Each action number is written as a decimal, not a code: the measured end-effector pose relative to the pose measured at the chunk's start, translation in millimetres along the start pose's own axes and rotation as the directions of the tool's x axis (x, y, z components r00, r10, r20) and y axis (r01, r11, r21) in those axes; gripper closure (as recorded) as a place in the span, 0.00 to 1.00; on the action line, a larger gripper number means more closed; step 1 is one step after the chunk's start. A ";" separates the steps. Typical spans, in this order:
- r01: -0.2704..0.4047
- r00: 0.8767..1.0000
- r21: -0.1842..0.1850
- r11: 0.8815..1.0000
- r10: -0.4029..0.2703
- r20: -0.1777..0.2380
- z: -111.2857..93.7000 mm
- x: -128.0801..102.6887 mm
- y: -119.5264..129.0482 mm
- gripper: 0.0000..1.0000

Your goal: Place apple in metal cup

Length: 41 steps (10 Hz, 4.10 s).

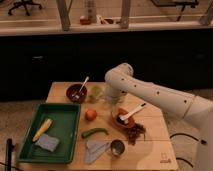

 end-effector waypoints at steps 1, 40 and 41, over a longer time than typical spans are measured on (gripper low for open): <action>0.012 1.000 0.001 1.000 -0.012 0.010 2.5 -2.1 -3.1 0.20; 0.076 0.980 -0.038 0.996 -0.068 0.187 114.1 -35.1 -41.9 0.68; 0.077 0.979 -0.037 0.996 -0.068 0.193 115.9 -34.6 -41.7 0.80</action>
